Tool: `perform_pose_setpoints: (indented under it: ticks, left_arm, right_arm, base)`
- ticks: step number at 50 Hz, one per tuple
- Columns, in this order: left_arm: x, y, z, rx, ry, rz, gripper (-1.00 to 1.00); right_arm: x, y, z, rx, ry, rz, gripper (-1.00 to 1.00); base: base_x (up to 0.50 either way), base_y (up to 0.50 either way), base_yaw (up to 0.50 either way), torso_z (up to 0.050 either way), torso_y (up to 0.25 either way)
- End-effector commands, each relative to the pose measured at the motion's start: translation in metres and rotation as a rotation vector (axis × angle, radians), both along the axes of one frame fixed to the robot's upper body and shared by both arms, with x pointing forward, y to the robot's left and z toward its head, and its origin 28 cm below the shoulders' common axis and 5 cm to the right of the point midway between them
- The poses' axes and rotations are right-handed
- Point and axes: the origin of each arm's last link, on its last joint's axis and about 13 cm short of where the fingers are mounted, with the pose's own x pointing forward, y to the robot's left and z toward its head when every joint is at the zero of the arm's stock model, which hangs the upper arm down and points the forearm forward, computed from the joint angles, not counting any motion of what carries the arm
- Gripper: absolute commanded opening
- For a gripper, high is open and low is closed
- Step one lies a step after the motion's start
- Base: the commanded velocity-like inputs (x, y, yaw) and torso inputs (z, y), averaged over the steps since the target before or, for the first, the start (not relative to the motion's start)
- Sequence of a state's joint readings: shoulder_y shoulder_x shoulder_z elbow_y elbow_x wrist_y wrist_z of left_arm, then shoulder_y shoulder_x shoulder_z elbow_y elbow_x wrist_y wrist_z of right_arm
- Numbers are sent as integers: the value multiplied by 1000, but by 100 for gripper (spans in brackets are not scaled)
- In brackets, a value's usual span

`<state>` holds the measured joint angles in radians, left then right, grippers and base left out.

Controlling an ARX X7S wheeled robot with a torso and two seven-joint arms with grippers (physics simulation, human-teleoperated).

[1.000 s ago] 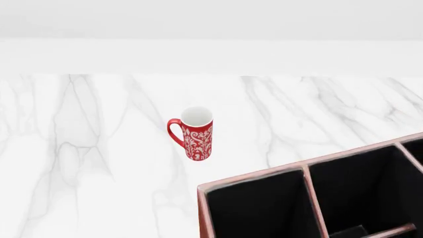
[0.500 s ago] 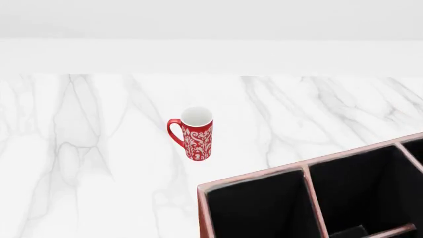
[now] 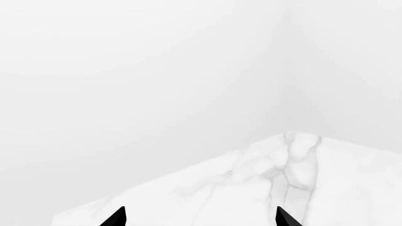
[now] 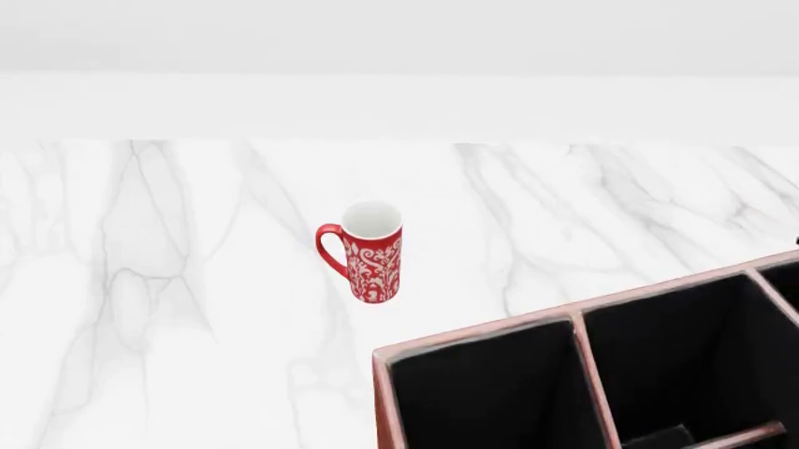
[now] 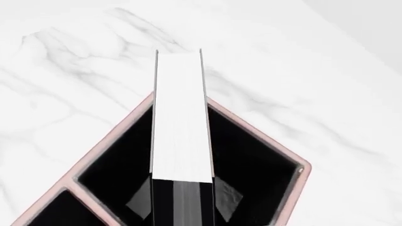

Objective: Pick up the book and place it in the right compartment of the caddy.

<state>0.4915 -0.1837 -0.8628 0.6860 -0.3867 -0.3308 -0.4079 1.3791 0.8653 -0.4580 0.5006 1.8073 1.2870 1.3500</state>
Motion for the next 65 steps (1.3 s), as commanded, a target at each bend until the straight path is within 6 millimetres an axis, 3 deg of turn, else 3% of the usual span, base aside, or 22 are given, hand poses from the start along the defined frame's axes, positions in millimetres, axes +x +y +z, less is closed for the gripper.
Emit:
perform_pose_setpoints:
  ticks: [1,21,35,36,65]
  left_arm:
    - [0,0,1,2,-2,-1,100]
    - [0,0,2,5,-4,-3,100]
    - [0,0,1,3,-2,-2,100]
    - [0,0,1,3,-3,-2,100]
    - [1,-1,3,8,-5,-7,100]
  right_arm:
    - [7,0,-10,-6,-8,14,-100]
    - [17,2,-37,31,52,45,-100]
    - [14,1,-36,31,65,67,-100]
    - [14,2,-35,27,64,74,100]
    - [14,3,-30,18,26,82,100]
  base:
    - [0,0,0,0,0]
    - [0,0,0,1,1]
    - [0,0,0,0,1]
    - [0,0,0,0,0]
    - [0,0,0,0,0]
